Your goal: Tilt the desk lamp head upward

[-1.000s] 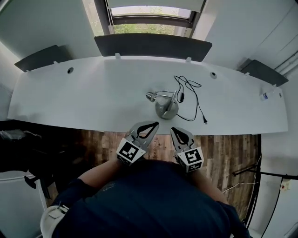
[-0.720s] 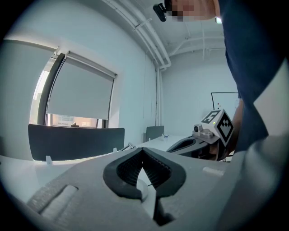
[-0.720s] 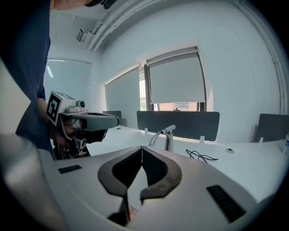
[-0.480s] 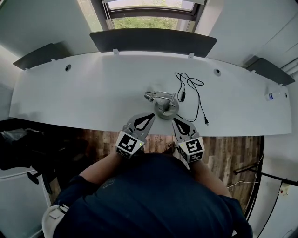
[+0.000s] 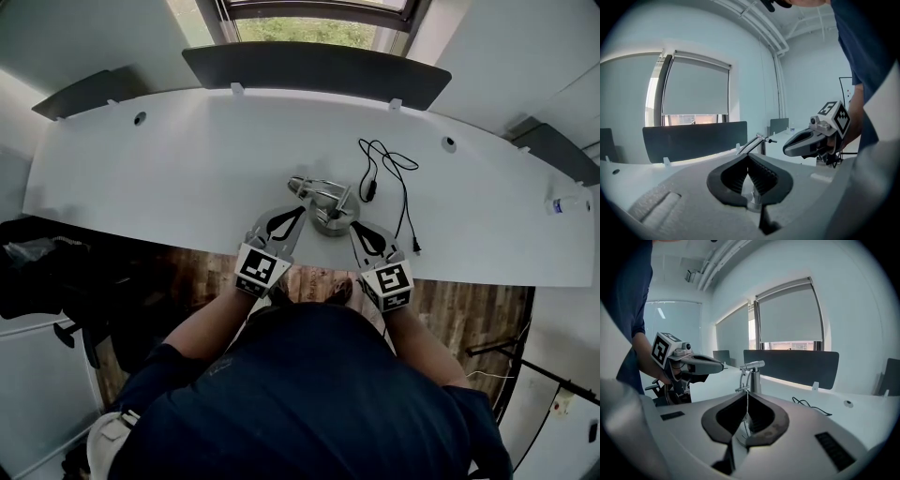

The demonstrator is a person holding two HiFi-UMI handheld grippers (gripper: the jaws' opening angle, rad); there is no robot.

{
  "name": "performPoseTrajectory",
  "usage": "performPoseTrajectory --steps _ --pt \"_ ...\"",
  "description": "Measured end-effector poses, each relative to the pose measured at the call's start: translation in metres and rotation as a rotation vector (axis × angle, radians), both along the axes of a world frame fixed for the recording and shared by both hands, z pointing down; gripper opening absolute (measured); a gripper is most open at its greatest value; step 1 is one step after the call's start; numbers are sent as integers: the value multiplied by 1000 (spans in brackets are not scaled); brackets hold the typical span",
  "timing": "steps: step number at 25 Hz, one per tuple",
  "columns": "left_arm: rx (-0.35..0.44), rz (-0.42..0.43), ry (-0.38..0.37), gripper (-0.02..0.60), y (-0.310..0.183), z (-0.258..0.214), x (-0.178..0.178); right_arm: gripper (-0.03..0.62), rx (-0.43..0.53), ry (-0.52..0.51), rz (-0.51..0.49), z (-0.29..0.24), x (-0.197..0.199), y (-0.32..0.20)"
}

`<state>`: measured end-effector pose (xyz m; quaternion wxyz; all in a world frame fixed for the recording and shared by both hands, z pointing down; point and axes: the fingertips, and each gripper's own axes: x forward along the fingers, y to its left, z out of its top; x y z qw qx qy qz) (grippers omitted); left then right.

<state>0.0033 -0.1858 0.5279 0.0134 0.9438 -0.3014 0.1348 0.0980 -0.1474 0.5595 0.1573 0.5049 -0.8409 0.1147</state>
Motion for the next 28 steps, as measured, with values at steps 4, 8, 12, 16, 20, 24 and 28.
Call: performPoseTrajectory --steps 4,8,12,16,20,24,28 --pt "8 -29 -32 8 -10 10 1 14 6 15 -16 9 4 -8" --pt "19 -24 -75 8 -17 19 4 40 -5 22 -19 16 4 -18" --pt "37 -16 -132 14 -25 30 5 94 -14 36 -33 22 2 -26" --pt "58 -14 -203 57 -35 39 8 114 -27 57 -43 30 0 -33" --pt "72 11 -235 83 -41 53 16 138 -32 77 -56 37 -3 -41" --pt "75 8 -284 90 -50 66 19 150 -33 139 -63 44 -4 -48" --pt "98 -8 -314 87 -61 71 24 152 -35 133 -66 50 -10 -55"
